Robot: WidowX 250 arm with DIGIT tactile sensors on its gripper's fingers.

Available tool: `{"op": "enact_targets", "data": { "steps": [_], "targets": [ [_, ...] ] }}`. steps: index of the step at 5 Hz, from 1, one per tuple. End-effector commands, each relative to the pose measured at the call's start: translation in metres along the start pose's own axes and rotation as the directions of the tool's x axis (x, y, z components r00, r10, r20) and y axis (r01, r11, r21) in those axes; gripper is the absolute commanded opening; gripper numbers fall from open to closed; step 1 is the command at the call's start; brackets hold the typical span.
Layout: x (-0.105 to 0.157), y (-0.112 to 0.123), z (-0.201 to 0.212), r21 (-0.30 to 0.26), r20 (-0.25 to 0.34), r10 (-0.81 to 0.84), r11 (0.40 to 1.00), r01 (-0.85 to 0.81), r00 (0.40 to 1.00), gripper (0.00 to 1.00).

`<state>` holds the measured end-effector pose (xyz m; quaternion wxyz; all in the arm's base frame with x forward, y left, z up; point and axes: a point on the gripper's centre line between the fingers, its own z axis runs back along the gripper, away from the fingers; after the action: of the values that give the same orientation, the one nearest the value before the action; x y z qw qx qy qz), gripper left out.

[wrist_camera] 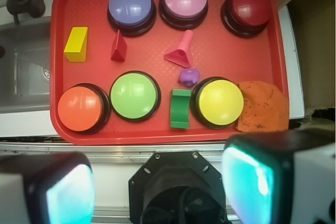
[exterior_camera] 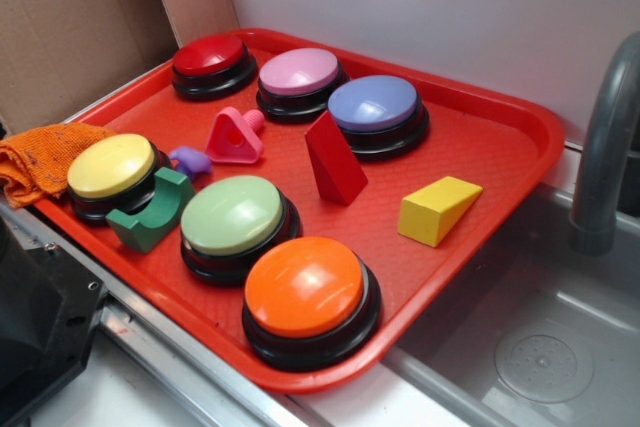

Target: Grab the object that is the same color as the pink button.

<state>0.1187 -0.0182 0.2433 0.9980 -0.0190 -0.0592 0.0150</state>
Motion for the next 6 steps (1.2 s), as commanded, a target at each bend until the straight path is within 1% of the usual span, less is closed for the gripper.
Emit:
{"op": "enact_targets", "data": {
  "steps": [1, 2, 3, 4, 5, 6],
  "targets": [
    [0.000, 0.000, 0.000, 0.000, 0.000, 0.000, 1.000, 0.000, 1.000, 1.00],
    [0.021, 0.016, -0.023, 0.019, -0.026, -0.029, 0.999, 0.029, 0.999, 1.00],
    [0.040, 0.033, -0.048, 0.043, -0.019, -0.070, 0.997, 0.071, 0.997, 1.00],
    [0.060, 0.056, -0.079, 0.075, -0.012, -0.064, 0.995, 0.064, 0.998, 1.00],
    [0.079, 0.066, -0.107, 0.086, -0.006, -0.098, 0.991, 0.098, 0.995, 1.00],
    [0.094, 0.070, -0.134, 0.109, -0.001, -0.126, 0.986, 0.125, 0.992, 1.00]
  ]
}}
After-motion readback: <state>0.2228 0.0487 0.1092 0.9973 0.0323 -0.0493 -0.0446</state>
